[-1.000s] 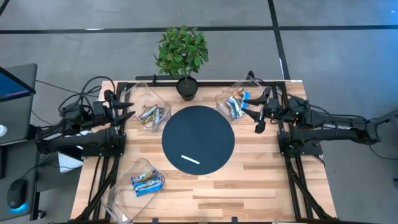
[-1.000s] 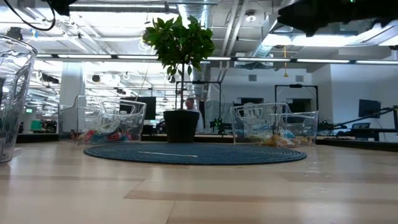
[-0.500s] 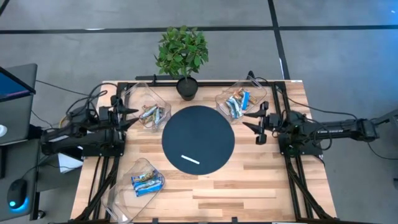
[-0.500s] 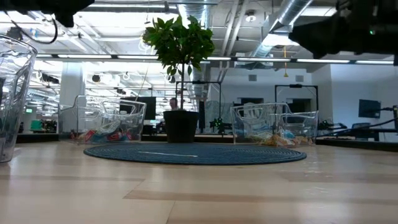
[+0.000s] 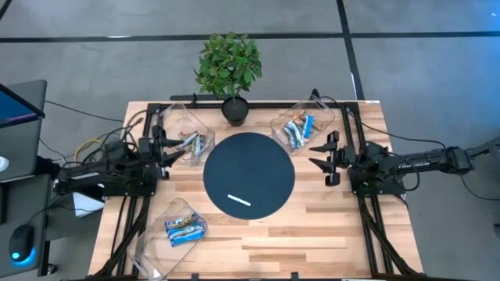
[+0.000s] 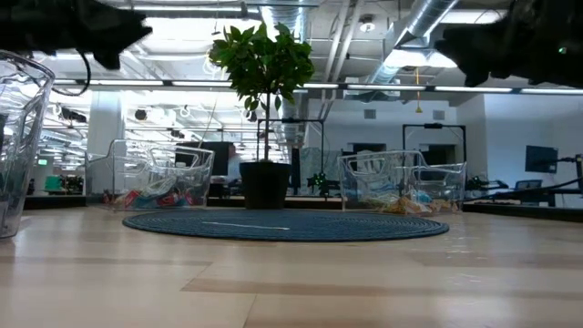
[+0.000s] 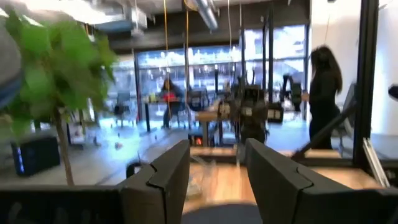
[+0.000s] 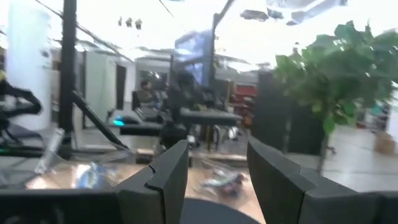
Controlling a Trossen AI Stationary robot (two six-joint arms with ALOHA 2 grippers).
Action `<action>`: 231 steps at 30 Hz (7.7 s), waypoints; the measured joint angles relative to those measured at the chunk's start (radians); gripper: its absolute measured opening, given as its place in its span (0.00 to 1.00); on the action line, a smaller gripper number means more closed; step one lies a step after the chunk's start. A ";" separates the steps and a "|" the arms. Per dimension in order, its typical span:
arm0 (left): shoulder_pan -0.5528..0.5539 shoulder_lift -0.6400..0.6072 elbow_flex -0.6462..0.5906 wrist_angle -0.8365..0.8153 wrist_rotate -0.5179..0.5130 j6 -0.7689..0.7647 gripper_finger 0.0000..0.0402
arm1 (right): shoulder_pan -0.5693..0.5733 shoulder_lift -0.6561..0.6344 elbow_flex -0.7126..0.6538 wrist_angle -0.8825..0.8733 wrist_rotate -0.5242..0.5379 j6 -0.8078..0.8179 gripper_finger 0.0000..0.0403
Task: Pick and place Granola Bars by type
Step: Return to Home Position
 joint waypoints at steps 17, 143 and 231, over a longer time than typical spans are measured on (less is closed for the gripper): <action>-0.008 0.002 -0.167 0.157 0.002 -0.068 0.38 | 0.202 0.175 -0.001 0.163 0.151 0.005 0.39; -0.048 0.003 -0.171 -0.032 -0.112 0.074 0.38 | 0.022 -0.463 -0.003 -0.688 0.000 -0.105 0.39; -0.048 0.003 -0.170 -0.032 -0.112 0.082 0.38 | 0.022 -0.463 -0.003 -0.688 0.000 -0.105 0.39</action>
